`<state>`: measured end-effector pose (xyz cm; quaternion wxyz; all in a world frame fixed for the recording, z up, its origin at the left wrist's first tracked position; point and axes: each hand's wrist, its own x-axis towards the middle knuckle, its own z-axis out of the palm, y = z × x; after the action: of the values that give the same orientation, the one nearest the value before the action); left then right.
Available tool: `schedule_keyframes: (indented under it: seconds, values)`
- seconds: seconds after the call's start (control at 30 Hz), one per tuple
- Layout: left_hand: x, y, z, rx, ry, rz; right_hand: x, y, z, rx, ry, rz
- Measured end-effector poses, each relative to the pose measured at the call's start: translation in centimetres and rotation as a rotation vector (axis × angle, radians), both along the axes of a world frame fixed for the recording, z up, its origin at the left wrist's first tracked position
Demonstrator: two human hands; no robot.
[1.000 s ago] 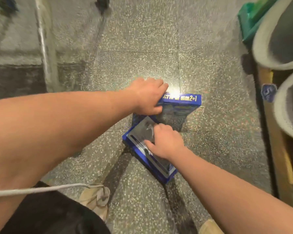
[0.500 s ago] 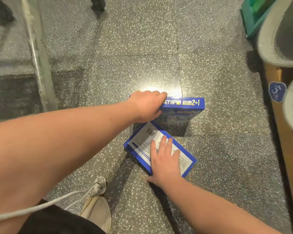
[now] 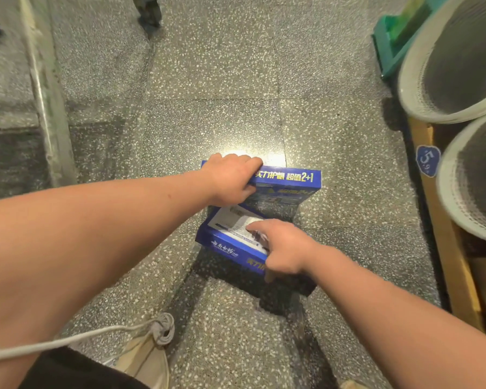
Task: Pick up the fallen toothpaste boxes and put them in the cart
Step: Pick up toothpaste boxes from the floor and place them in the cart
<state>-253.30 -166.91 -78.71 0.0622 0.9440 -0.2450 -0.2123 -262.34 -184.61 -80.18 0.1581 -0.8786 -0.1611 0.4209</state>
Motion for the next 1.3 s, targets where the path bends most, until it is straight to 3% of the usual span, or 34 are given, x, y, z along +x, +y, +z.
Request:
schedule_keyframes:
  seconds: [0.2, 0.43, 0.63, 0.77, 0.97, 1.17, 1.3]
  values:
    - [-0.4, 0.8, 0.9, 0.024, 0.136, -0.098, 1.7, -1.9, 1.0, 0.091, 0.065, -0.093]
    - [-1.6, 1.0, 0.4, 0.139, 0.078, -0.204, 3.4, -3.3, 2.4, 0.26, 0.003, -0.285]
    - [-1.7, 0.2, -0.4, 0.152, 0.005, -0.118, 3.8, -3.3, 3.2, 0.128, -0.359, -0.246]
    - [-1.6, 0.0, -0.7, 0.122, 0.001, -0.084, 2.7, -3.2, 2.8, 0.145, -0.737, -0.246]
    - [-1.0, 0.1, -0.5, 0.029, 0.064, -0.08, 3.7, -3.5, 2.2, -0.124, -0.552, -0.095]
    - [-1.5, 0.1, -0.2, -0.058, 0.09, -0.085, 4.7, -2.8, 2.0, -0.13, -0.565, -0.08]
    - [-1.5, 0.4, -0.6, -0.014, -0.009, -0.099, 5.3, -2.3, 2.4, -0.126, -0.527, -0.035]
